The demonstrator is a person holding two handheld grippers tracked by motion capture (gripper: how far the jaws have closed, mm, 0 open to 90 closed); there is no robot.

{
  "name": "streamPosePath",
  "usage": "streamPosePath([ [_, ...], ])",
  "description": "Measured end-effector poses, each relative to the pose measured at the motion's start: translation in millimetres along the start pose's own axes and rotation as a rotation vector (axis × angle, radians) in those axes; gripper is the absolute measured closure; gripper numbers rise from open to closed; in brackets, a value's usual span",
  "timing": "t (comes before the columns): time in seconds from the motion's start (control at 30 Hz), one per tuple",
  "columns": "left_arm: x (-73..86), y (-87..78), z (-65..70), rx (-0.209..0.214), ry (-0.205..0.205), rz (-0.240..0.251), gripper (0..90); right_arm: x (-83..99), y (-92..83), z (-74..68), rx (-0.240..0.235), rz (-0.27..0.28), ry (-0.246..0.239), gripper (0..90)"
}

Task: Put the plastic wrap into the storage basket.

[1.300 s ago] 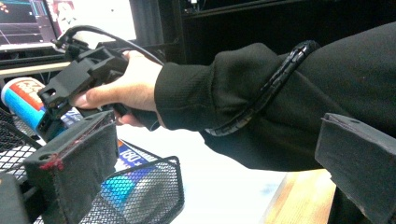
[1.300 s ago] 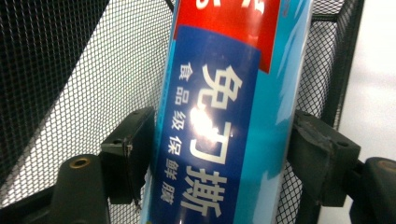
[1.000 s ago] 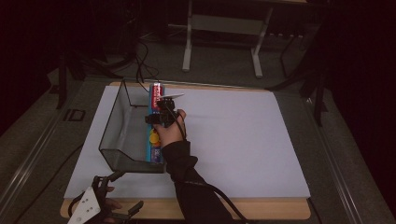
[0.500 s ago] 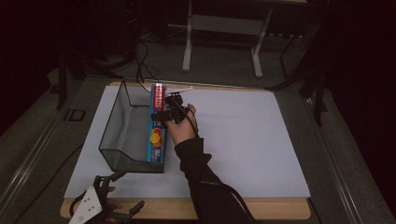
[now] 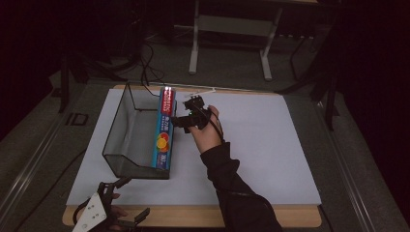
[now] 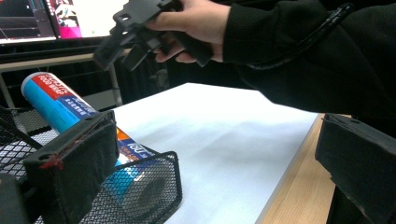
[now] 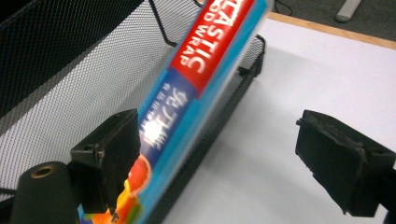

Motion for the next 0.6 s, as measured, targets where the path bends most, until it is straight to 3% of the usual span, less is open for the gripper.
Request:
streamPosePath([
  [0.37, 0.4, 0.7, 0.3, -0.004, 0.002, -0.003, 0.2, 23.5, -29.5, 22.2, 0.002, 0.035, -0.021, 13.8],
  [0.6, 1.1, 2.0, 1.2, -0.002, 0.004, -0.012, 0.2, 50.6, -47.9, 37.1, 0.015, 0.039, -0.04, 13.7],
])
Point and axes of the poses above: each handheld gripper's, and its own axes: y roughly forward along the jaws, x roughly out of its underside, z roughly to its right, the point moved 4 cm from there along y, roughly forward along the jaws, and after that the axes turned 5 degrees about -z, right-handed, at the moved point
